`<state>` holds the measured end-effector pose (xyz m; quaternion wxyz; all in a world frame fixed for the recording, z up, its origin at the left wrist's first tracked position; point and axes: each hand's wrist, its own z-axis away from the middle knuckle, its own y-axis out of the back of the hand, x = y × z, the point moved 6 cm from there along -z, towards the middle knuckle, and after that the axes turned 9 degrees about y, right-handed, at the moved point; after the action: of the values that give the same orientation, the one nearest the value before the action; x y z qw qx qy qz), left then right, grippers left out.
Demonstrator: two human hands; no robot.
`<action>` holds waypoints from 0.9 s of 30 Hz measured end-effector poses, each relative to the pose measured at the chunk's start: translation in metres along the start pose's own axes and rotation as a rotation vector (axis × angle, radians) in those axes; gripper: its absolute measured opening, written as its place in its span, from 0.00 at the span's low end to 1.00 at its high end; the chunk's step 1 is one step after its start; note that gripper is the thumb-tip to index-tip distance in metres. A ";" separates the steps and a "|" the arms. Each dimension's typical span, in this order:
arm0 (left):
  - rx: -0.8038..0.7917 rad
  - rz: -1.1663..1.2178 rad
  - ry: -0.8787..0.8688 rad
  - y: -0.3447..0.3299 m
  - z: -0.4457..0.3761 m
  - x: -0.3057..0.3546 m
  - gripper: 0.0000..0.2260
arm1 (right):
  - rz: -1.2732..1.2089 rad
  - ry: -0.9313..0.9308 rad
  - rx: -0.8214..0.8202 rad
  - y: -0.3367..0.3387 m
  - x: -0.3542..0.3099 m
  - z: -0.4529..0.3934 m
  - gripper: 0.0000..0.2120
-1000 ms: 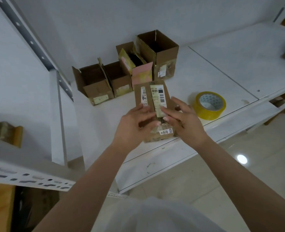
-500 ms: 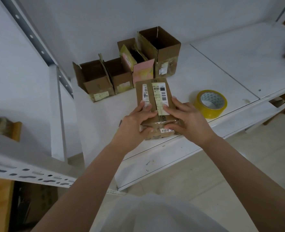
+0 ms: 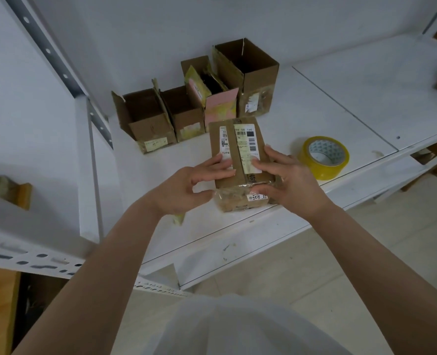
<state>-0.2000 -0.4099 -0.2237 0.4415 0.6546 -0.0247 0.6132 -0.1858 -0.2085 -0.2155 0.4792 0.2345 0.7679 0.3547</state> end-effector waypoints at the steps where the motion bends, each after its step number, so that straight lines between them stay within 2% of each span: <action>1: -0.021 -0.036 -0.009 0.002 -0.001 -0.002 0.28 | -0.014 -0.002 0.003 -0.002 0.000 0.000 0.29; 3: -0.012 -0.084 -0.032 0.003 -0.004 -0.004 0.29 | -0.050 -0.013 0.008 -0.003 0.001 0.001 0.29; 11: 0.358 0.007 -0.183 -0.006 -0.003 -0.004 0.23 | -0.109 -0.030 0.031 -0.004 0.002 0.003 0.28; 16: 0.514 0.022 -0.226 -0.022 -0.003 -0.004 0.17 | -0.051 -0.019 0.036 -0.006 0.003 0.006 0.27; 21: 0.534 0.093 -0.224 -0.019 -0.005 -0.006 0.14 | -0.117 0.009 -0.001 -0.008 0.008 0.010 0.27; 24: 0.521 0.109 -0.203 -0.021 -0.005 -0.006 0.13 | -0.188 0.012 0.021 -0.007 0.011 0.015 0.31; 27: 0.534 0.112 -0.196 -0.023 -0.004 -0.005 0.13 | -0.093 -0.204 0.132 0.000 0.029 0.025 0.29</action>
<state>-0.1917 -0.3959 -0.2411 0.2145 0.8013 0.0593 0.5553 -0.1757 -0.1807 -0.2392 0.5543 0.2646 0.7468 0.2551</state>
